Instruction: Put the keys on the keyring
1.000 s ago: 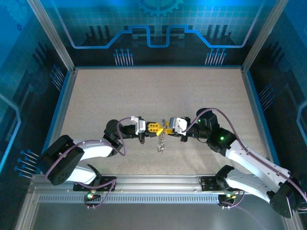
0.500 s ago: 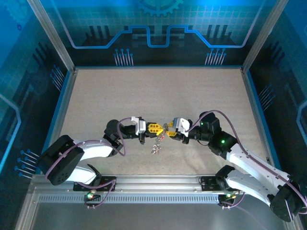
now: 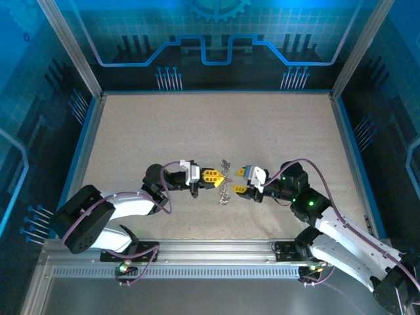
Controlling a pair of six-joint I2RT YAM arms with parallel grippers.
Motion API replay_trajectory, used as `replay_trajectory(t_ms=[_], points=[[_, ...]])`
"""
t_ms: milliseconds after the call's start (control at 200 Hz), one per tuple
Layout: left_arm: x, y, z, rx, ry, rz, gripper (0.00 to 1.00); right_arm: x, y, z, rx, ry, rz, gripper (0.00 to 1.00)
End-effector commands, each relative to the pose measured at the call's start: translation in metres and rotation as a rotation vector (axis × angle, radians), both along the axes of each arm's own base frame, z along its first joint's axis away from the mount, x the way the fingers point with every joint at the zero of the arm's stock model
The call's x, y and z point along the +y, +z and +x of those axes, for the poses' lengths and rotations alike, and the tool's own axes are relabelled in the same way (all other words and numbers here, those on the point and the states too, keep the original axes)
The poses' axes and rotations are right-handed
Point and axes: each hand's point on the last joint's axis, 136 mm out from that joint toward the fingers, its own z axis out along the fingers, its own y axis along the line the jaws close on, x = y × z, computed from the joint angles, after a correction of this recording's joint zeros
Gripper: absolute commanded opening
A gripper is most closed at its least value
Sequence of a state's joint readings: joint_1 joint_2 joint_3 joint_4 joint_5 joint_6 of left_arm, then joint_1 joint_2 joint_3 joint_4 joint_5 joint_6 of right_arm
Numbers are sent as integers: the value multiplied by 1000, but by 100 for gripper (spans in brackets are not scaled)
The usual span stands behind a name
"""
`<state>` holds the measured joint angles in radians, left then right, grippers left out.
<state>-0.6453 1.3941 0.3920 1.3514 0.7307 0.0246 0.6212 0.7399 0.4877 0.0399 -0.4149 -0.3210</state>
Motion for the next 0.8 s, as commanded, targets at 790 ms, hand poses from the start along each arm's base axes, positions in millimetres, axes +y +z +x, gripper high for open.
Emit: replay_trajectory(t_ms=[790], points=[[-3, 29, 3, -68, -7, -63, 0, 27, -8, -5, 75, 81, 128, 36]])
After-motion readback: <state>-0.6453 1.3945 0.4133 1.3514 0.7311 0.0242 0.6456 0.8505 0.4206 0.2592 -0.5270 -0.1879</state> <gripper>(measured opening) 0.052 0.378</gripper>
